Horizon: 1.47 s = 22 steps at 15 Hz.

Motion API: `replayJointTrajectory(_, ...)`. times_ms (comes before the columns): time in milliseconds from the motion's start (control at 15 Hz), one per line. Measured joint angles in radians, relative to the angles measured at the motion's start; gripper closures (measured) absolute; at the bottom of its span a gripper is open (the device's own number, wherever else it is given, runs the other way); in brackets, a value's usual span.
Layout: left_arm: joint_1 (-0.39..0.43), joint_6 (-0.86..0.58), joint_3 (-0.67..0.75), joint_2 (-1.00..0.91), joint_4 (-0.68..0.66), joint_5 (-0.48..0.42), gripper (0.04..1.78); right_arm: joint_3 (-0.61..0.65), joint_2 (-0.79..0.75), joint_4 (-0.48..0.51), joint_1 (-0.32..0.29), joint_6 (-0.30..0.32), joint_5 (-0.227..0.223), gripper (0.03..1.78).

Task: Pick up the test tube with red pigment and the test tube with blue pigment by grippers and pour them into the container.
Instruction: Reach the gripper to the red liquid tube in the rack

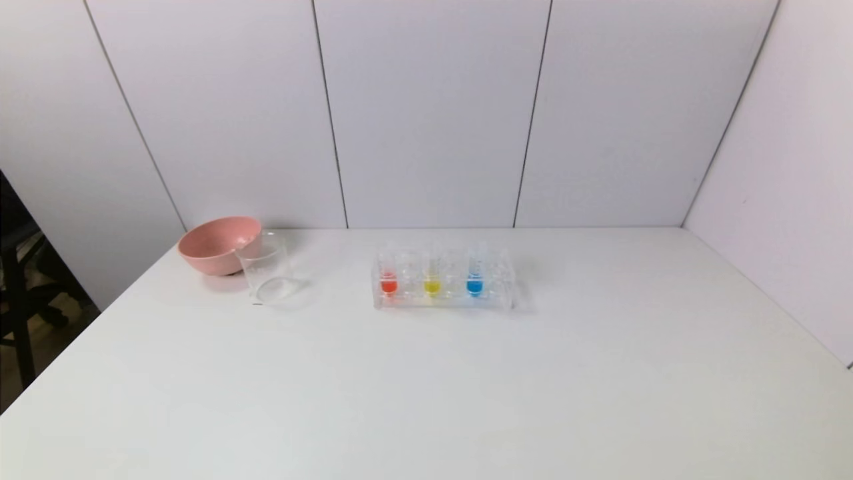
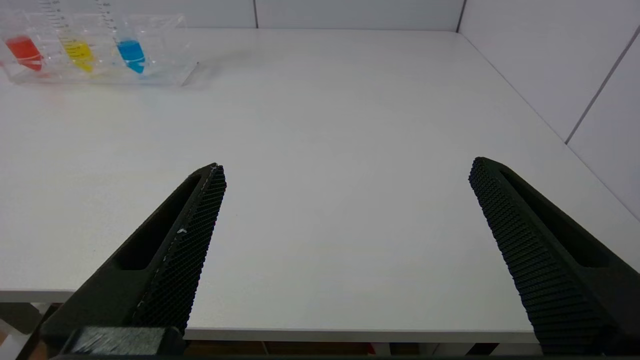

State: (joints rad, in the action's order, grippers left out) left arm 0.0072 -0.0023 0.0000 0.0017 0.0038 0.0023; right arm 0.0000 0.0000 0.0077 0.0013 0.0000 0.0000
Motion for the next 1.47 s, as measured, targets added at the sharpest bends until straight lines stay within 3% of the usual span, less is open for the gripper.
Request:
replayJointTrajectory(800, -0.004, 0.008, -0.014, 0.000, 0.007, 0.002, 0.06, 0.000, 0.000, 0.000, 0.000, 0.000, 0.000, 0.04)
replayJointTrajectory(1133, -0.004, 0.006, -0.154, 0.004, 0.151, -0.054, 0.06, 0.000, 0.000, 0.000, 0.000, 0.000, 0.000, 0.04)
replayJointTrajectory(1467, -0.004, 0.005, -0.286, 0.132, 0.150, -0.110, 0.06, 0.000, 0.000, 0.000, 0.000, 0.000, 0.000, 0.04)
